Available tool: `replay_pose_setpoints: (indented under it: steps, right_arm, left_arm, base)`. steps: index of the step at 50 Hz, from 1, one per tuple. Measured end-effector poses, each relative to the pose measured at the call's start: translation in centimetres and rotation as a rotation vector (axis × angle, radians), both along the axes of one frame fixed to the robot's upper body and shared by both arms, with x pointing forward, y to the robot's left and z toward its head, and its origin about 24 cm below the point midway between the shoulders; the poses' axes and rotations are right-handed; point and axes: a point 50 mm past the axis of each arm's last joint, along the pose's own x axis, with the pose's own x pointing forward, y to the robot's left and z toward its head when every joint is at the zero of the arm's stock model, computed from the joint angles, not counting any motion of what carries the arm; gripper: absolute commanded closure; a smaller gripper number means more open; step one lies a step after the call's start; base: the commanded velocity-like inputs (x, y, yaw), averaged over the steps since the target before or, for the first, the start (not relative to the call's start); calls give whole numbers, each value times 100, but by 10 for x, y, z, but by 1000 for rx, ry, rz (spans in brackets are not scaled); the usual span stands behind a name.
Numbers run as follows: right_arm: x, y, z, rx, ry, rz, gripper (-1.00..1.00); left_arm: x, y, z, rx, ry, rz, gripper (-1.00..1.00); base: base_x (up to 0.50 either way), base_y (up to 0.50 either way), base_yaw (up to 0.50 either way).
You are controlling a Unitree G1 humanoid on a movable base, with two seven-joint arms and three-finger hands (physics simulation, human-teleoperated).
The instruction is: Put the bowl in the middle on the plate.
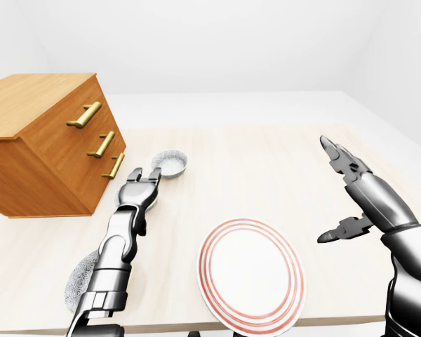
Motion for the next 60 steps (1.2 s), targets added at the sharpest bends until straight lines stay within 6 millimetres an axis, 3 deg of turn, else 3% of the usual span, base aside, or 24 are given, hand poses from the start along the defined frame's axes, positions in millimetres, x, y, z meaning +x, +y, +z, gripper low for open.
replay_pose_setpoints:
  steps: [60]
  right_arm:
    - [1,0,-2,7,7,2,-100]
  left_arm:
    - [13,2,-8,-1,12,13,-100]
  base:
    - [0,0,0]
